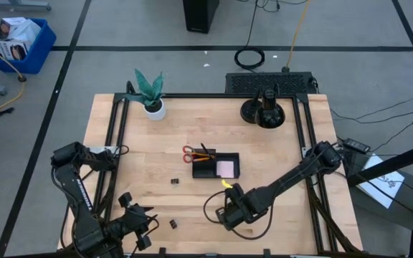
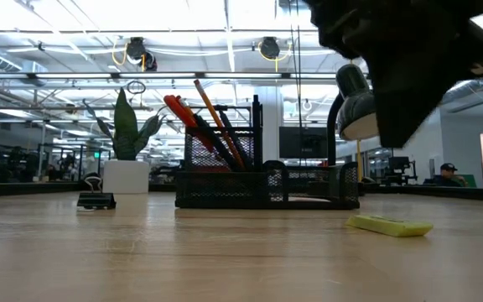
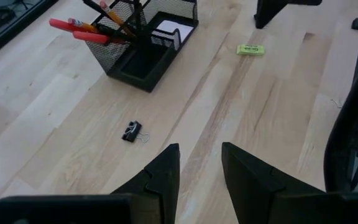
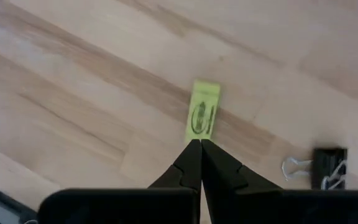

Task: Pick and place office supplies into organizer
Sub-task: Put the green eraser into the desk organizer

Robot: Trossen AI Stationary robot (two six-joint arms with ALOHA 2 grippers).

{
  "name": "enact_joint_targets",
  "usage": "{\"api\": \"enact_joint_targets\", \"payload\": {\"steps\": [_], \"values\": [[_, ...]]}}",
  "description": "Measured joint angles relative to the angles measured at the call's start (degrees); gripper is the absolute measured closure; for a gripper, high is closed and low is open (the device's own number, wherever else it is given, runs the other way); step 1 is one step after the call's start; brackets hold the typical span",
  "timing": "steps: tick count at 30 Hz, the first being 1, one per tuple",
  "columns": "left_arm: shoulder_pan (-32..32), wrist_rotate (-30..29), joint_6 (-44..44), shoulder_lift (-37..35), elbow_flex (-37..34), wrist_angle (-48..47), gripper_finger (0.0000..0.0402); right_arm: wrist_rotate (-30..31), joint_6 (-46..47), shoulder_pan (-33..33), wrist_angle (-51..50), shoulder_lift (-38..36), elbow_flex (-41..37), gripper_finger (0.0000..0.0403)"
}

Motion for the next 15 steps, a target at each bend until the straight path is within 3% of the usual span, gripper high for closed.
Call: {"api": "enact_joint_targets", "payload": {"steps": [7, 15], "values": [[0.00, -0.02, 0.00, 0.00, 0.00, -0.53, 0.0277, -2.59, -1.46, -0.80, 5.41, -0.02, -1.32, 0.0392], [0.00, -0.04, 0.00, 0.00, 0.00, -0.61, 0.0277, -4.37, -4.14, -2.44, 6.04, -0.04, -1.32, 0.0326]]}}
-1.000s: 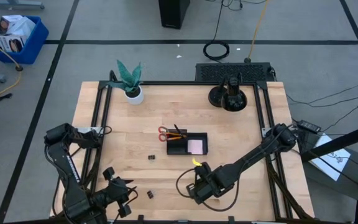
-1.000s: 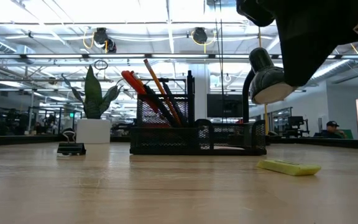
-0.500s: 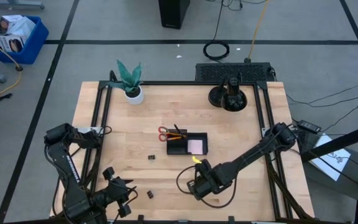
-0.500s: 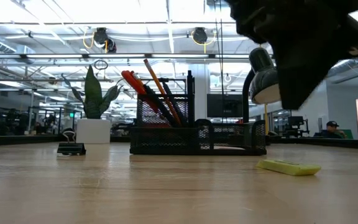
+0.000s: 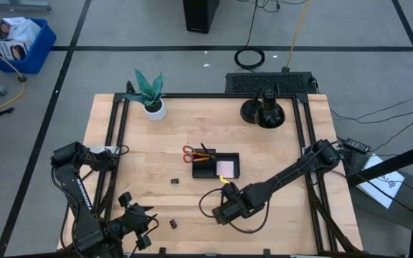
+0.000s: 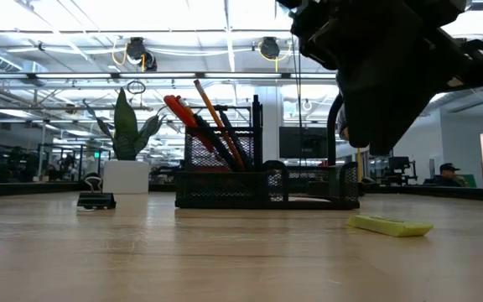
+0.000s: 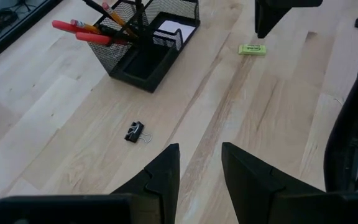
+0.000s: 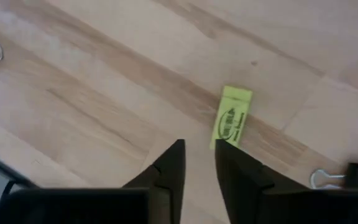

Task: Pick and place office supplies into organizer
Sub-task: Put the green eraser into the desk organizer

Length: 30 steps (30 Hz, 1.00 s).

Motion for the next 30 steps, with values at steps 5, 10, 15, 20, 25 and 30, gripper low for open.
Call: {"api": "enact_joint_targets", "payload": {"steps": [5, 10, 15, 20, 25, 30], "values": [[0.00, 0.00, 0.00, 0.00, 0.00, -0.35, 0.0277, -2.48, -0.16, -0.38, -0.11, 0.00, 0.01, 0.0282], [0.01, -0.02, 0.01, 0.00, 0.00, -1.16, 0.0277, -2.52, -0.08, -0.36, -0.70, 0.00, 0.02, 0.0250], [0.02, -0.02, 0.00, 0.00, 0.00, -1.38, 0.0277, -2.52, 0.74, -0.36, -0.74, 0.00, 0.02, 0.0232], [0.02, -0.04, 0.00, 0.00, 0.00, -1.38, 0.0277, -2.52, 1.38, -0.36, -0.77, 0.00, 0.02, 0.0228], [0.02, -0.04, 0.00, 0.00, 0.00, -1.38, 0.0277, -2.52, 1.56, -0.36, -0.76, 0.00, 0.02, 0.0230], [0.02, -0.06, 0.00, 0.00, 0.00, -1.38, 0.0277, -2.47, 1.56, -0.36, -0.89, 0.00, 0.02, 0.0228]]}}
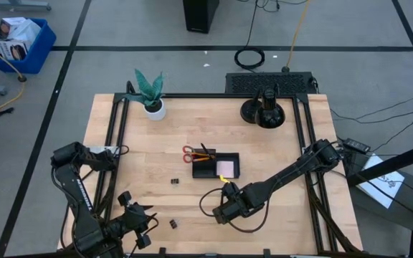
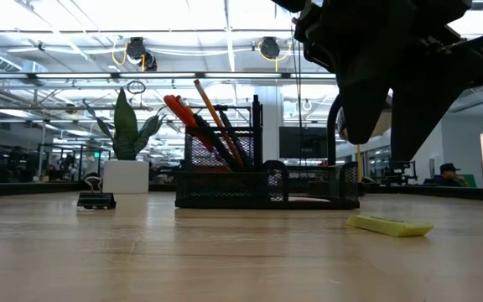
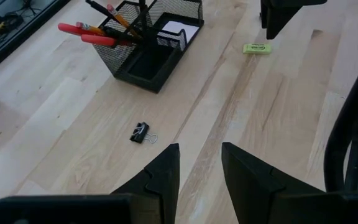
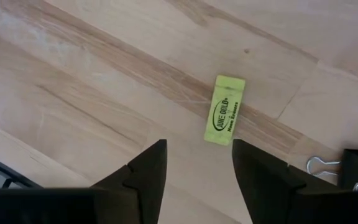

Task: Pick and place office supplies into organizer
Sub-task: Put the green eraser into the desk organizer

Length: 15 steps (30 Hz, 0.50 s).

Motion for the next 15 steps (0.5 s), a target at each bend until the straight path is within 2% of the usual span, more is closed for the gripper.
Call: {"api": "enact_joint_targets", "payload": {"steps": [5, 15], "values": [[0.00, -0.01, 0.02, 0.00, 0.00, -0.02, 0.0277, 0.18, -0.04, -0.60, -0.75, 0.00, -0.09, 0.0225], [0.00, -0.03, 0.02, 0.00, 0.00, -0.04, 0.0277, -0.18, 3.46, -0.63, 4.69, 0.02, -5.58, 0.0225]]}}
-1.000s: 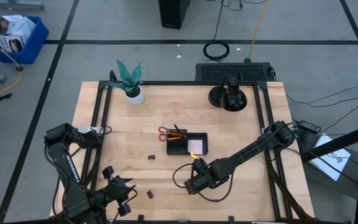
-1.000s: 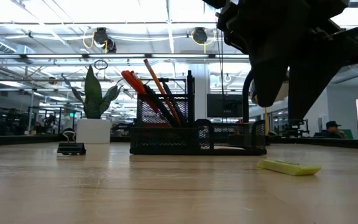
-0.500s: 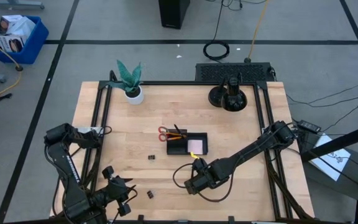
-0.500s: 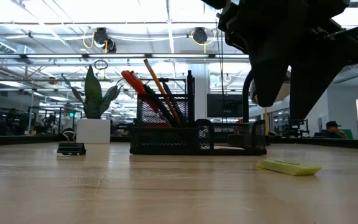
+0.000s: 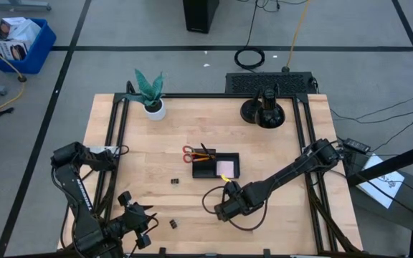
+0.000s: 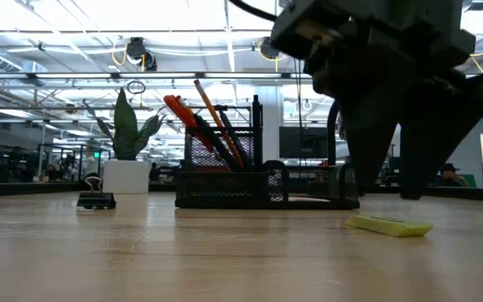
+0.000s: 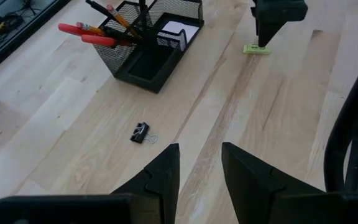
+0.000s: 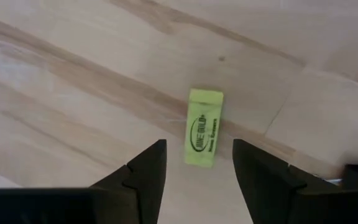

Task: Pick and place office supplies into organizer
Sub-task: Put the green eraser into the desk organizer

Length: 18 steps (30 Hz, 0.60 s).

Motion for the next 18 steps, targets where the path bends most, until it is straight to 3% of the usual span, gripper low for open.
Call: {"api": "enact_joint_targets", "payload": {"steps": [18], "values": [[0.90, -0.03, 1.51, 0.00, 0.00, -0.03, 0.0277, -0.07, -0.53, -1.27, 0.56, 0.00, -0.43, 0.0225]]}}
